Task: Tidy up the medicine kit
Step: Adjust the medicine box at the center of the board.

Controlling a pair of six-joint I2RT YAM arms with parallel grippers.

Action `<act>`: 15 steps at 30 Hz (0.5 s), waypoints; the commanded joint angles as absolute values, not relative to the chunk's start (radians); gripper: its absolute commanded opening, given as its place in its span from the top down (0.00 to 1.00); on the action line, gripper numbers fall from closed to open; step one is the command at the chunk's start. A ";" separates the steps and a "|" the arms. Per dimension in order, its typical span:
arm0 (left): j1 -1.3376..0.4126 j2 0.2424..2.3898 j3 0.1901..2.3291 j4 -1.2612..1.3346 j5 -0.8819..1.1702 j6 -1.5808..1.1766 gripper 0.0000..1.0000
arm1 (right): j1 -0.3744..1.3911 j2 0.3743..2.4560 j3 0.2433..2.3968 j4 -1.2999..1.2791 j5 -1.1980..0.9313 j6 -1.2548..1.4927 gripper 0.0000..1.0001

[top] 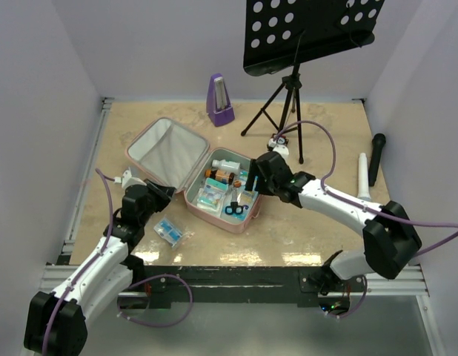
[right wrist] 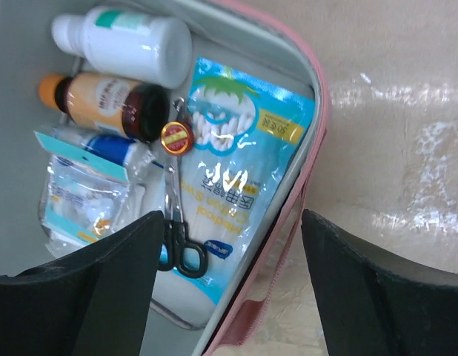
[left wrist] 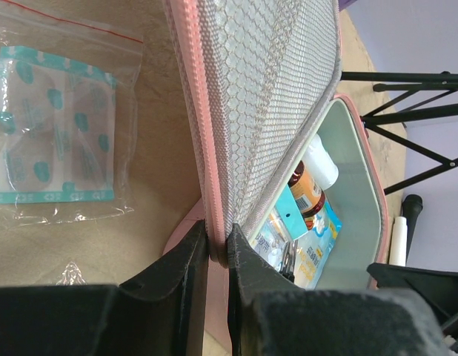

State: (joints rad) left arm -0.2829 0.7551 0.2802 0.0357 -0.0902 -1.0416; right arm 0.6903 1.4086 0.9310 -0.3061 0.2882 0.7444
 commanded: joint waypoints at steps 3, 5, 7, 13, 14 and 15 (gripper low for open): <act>-0.281 0.735 0.295 0.078 -0.112 -1.048 0.97 | 0.690 1.427 0.899 -0.293 0.299 0.805 0.23; -0.281 0.732 0.288 0.081 -0.109 -1.049 0.97 | 0.690 1.434 0.893 -0.298 0.298 0.802 0.25; -0.281 0.736 0.285 0.087 -0.106 -1.052 0.98 | 0.692 1.440 0.879 -0.287 0.293 0.789 0.28; -0.281 0.758 0.290 0.091 -0.086 -1.054 0.90 | 0.692 1.483 0.865 -0.287 0.313 0.732 0.58; -0.281 0.764 0.294 0.089 -0.083 -1.049 0.85 | 0.692 1.485 0.867 -0.290 0.330 0.727 0.63; -0.281 0.770 0.301 0.084 -0.080 -1.046 0.80 | 0.690 1.485 0.868 -0.291 0.340 0.724 0.66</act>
